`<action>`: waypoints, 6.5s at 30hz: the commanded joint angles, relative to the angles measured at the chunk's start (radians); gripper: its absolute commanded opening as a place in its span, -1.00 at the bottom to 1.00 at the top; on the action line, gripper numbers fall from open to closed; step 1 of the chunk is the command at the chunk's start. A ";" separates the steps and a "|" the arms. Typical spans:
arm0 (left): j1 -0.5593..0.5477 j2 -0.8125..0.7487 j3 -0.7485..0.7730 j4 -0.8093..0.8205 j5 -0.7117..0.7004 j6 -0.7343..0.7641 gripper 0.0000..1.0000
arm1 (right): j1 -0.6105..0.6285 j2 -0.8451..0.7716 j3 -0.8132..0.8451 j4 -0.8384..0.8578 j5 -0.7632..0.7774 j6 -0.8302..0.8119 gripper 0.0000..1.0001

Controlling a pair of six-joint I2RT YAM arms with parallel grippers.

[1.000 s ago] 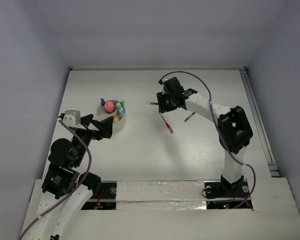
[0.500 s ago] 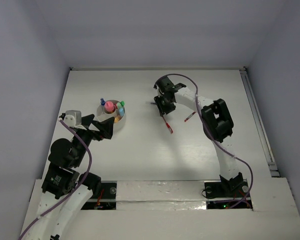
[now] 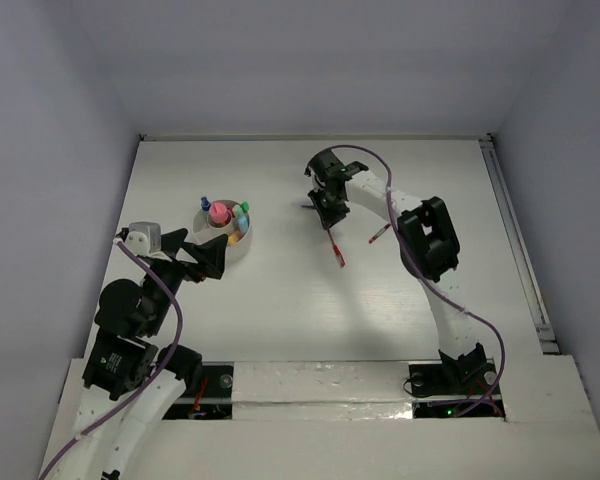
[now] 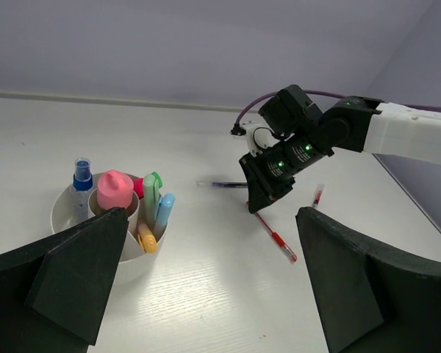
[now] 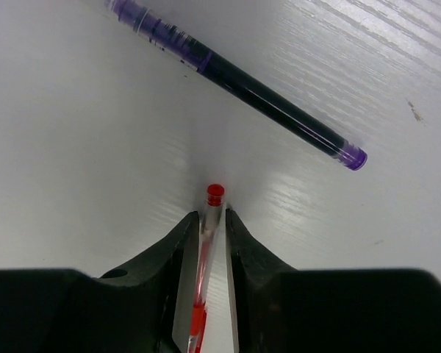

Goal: Sort the stationery into containers
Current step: Pick up the pen from the center of the board, then place the pen in the storage box, then pick up the pen from the center of the board, then place the pen in the storage box.

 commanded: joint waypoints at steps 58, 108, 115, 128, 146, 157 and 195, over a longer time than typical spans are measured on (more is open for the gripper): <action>0.044 -0.137 -0.004 0.055 -0.206 -0.011 0.98 | 0.412 -0.064 -0.113 1.584 -0.246 0.001 -1.00; 0.062 -0.151 -0.003 0.054 -0.171 -0.013 0.98 | 0.175 -0.358 -0.290 1.099 -0.348 -0.013 -0.45; 0.062 -0.154 -0.006 0.063 -0.158 -0.011 0.98 | -0.077 -0.234 -0.005 0.445 -0.481 -0.241 -0.96; 0.062 -0.134 -0.006 0.066 -0.158 -0.011 0.98 | -0.077 0.064 0.344 0.031 -0.295 -0.463 0.35; 0.081 -0.128 -0.004 0.070 -0.151 -0.010 0.98 | -0.013 0.298 0.494 -0.031 -0.203 -0.553 0.17; 0.081 -0.137 -0.007 0.070 -0.148 -0.008 0.98 | 0.038 0.338 0.503 -0.029 -0.108 -0.584 -0.16; 0.090 -0.131 -0.001 0.061 -0.174 -0.022 0.98 | 0.322 -0.188 -0.134 1.560 -0.666 0.174 -1.00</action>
